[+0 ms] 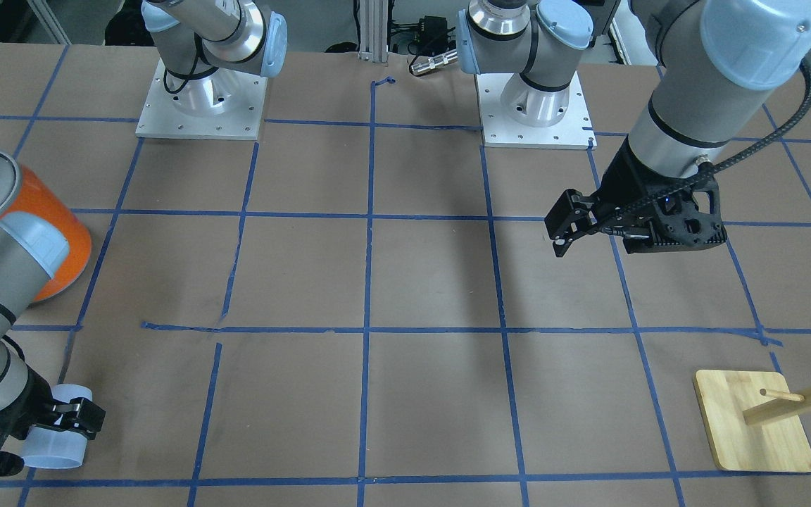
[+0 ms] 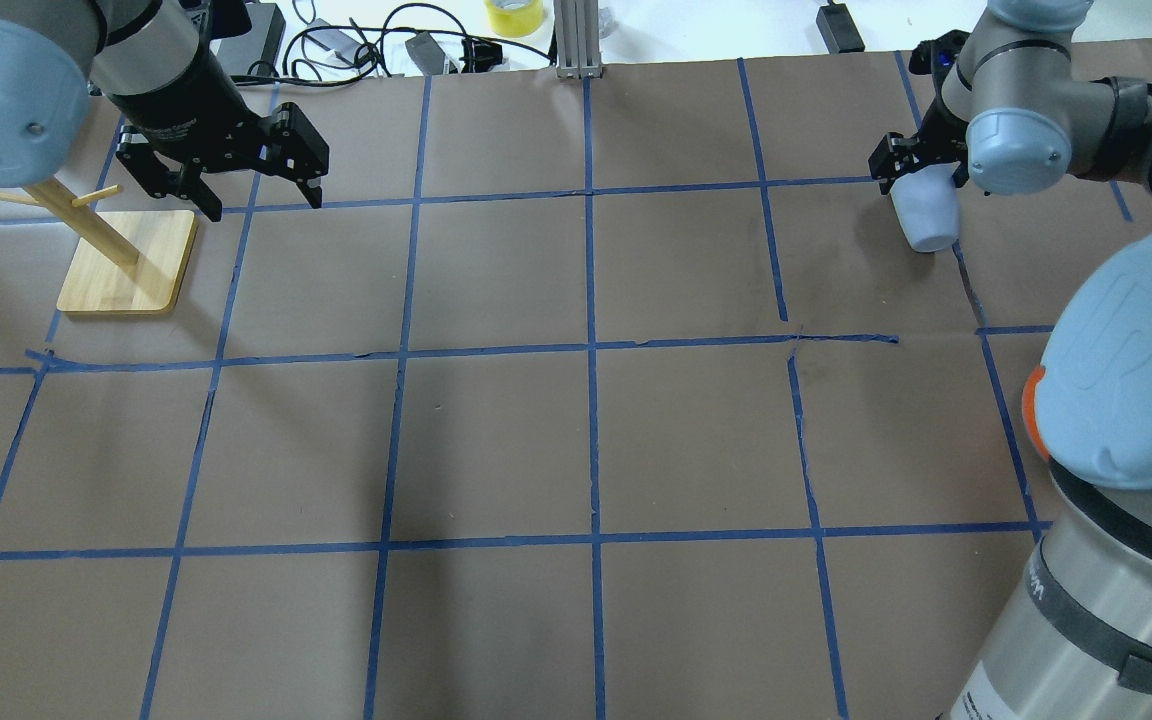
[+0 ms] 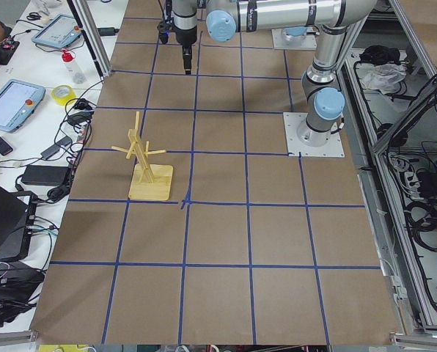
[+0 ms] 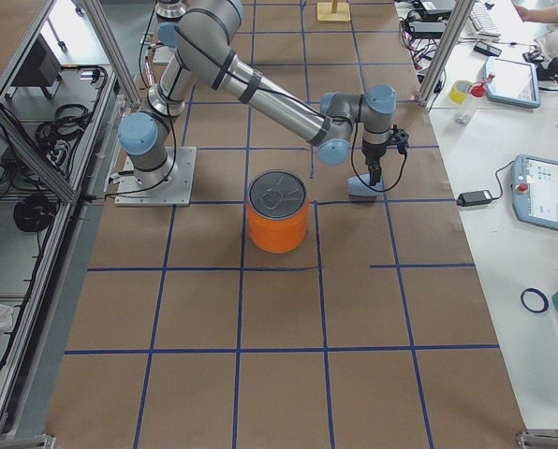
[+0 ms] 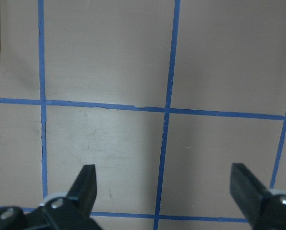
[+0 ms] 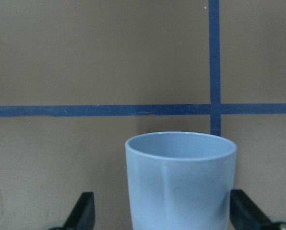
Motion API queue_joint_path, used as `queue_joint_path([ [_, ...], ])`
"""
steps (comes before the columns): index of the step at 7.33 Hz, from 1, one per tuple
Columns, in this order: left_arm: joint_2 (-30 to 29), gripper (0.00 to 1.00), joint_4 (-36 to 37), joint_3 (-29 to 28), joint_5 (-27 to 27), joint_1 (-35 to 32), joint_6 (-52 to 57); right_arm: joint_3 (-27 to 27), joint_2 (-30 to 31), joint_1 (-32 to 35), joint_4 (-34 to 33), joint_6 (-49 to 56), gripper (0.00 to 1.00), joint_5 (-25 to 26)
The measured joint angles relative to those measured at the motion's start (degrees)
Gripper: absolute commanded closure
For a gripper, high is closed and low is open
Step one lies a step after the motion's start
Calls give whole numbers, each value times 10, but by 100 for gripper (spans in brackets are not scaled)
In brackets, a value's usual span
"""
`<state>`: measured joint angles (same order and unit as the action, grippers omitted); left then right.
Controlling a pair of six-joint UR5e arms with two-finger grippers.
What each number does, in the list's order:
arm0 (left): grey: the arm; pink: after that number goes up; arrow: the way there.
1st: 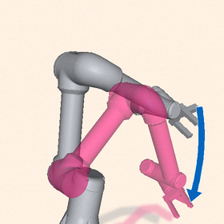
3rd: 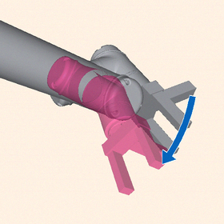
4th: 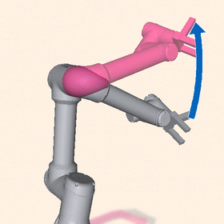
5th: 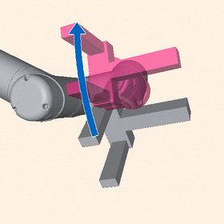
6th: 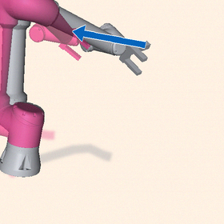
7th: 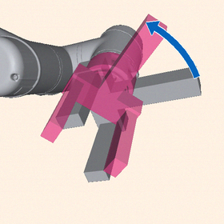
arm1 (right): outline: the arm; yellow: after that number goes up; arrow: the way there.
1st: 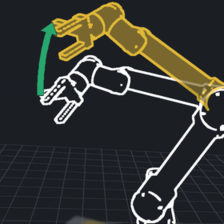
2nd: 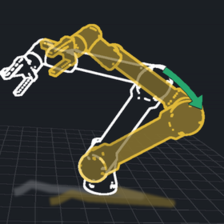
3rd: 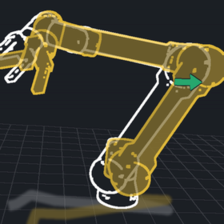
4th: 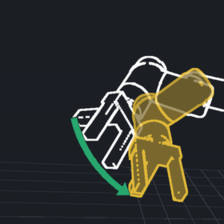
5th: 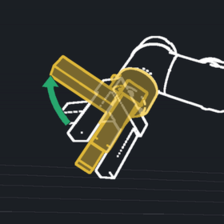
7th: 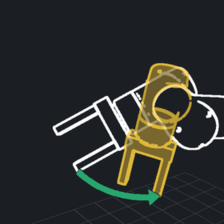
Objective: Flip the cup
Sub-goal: 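Close the right gripper on the pale blue cup and lift it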
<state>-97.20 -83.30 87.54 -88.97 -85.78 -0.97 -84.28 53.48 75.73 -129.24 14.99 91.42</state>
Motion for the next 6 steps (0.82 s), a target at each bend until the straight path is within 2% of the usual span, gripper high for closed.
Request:
queue_joint_path([
  [6, 1, 0, 1, 0, -2, 1, 0, 1, -27, -3, -26, 71, 0, 0],
])
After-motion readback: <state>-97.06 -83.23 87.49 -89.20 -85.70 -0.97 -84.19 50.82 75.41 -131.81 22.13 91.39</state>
